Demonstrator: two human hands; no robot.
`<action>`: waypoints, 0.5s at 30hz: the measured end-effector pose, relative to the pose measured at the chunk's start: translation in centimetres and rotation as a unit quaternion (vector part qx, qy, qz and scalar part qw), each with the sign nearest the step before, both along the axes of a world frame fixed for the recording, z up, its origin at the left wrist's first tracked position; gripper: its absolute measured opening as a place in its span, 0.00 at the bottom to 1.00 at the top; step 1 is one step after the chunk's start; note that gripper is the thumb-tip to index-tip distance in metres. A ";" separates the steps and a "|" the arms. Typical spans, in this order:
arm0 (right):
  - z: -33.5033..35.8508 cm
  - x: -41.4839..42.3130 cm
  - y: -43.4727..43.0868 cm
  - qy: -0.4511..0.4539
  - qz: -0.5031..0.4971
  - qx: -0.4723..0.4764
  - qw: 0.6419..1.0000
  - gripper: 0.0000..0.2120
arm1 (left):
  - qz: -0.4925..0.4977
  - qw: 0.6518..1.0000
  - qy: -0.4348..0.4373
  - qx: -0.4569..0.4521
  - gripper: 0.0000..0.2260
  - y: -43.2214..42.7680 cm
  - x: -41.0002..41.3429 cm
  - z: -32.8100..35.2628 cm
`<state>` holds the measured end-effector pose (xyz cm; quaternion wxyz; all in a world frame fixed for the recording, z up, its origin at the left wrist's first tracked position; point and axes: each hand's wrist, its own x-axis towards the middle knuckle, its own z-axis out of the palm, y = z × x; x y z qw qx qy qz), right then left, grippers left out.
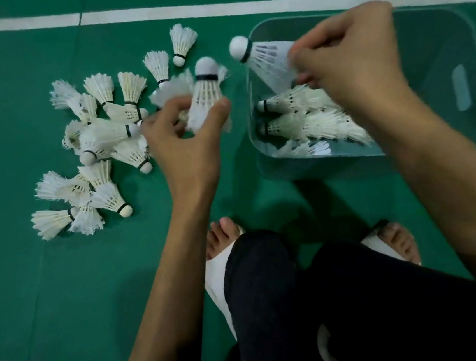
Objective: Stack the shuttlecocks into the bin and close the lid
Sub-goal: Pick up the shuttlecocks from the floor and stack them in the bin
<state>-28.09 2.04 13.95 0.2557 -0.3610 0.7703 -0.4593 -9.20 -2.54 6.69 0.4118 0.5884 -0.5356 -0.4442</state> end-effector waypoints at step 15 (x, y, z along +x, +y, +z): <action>-7.2 -12.9 6.3 0.072 0.034 0.358 0.930 0.11 | -0.300 0.944 -0.139 0.022 0.22 1.0 -13.2 -1.5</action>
